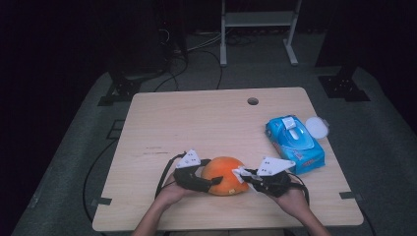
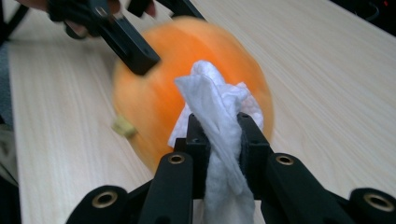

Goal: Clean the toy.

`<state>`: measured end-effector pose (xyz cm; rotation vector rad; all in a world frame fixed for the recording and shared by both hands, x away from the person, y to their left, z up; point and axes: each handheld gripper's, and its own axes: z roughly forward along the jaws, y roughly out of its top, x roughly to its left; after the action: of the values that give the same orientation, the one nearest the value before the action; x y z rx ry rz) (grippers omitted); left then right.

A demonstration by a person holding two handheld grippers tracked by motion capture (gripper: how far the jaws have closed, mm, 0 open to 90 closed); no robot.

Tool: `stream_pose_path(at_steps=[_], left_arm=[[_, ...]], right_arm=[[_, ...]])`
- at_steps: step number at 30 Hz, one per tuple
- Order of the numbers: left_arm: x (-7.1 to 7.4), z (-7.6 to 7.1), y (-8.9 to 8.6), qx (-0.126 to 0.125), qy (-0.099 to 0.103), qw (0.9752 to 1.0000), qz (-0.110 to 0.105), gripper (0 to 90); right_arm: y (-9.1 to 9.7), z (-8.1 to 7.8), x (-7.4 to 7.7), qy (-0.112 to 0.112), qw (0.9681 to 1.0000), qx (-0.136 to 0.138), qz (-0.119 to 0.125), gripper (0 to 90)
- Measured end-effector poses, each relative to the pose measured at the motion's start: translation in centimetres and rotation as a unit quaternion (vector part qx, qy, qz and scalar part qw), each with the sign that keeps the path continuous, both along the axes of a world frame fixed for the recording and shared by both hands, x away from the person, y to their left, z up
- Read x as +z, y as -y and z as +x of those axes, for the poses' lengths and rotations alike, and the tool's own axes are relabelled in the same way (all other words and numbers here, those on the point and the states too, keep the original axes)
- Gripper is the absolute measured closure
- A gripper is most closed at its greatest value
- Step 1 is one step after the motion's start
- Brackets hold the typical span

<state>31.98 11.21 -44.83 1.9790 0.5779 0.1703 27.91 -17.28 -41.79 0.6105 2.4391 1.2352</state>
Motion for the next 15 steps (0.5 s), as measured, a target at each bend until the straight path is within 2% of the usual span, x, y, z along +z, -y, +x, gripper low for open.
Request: stream_pose_path(at_steps=[2, 6, 8, 9, 11, 15], left_arm=[[-0.1, -0.1, 0.0, 0.003, 0.001, 1.0, 0.0, 22.2], [-0.2, 0.0, -0.1, 0.009, -0.006, 0.9999, -0.005, 22.2], [-0.2, 0.1, -0.2, 0.01, -0.008, 0.9999, -0.004, 22.1], [-0.2, 0.1, -0.2, 0.01, -0.008, 0.9999, -0.004, 22.1], [-0.2, 0.0, -0.2, 0.011, -0.007, 0.9999, -0.006, 22.1], [-0.2, -0.4, 0.1, 0.001, 0.003, 1.0, 0.006, 22.2]], right_arm=[[0.4, -0.1, -0.2, -0.003, 1.0, -0.006, -0.001, 77.2], [-0.8, -1.1, 0.3, -0.004, 0.9995, 0.027, 0.016, 77.2], [-1.6, -1.5, 0.3, 0.009, 0.9994, 0.034, -0.001, 77.2], [-1.6, -1.4, 0.2, 0.009, 0.9994, 0.034, -0.001, 77.2], [-1.1, -0.8, 0.1, -0.003, 0.9996, 0.028, 0.007, 77.3], [0.3, 0.0, -0.6, -0.018, 0.9998, -0.003, 0.005, 77.2]])
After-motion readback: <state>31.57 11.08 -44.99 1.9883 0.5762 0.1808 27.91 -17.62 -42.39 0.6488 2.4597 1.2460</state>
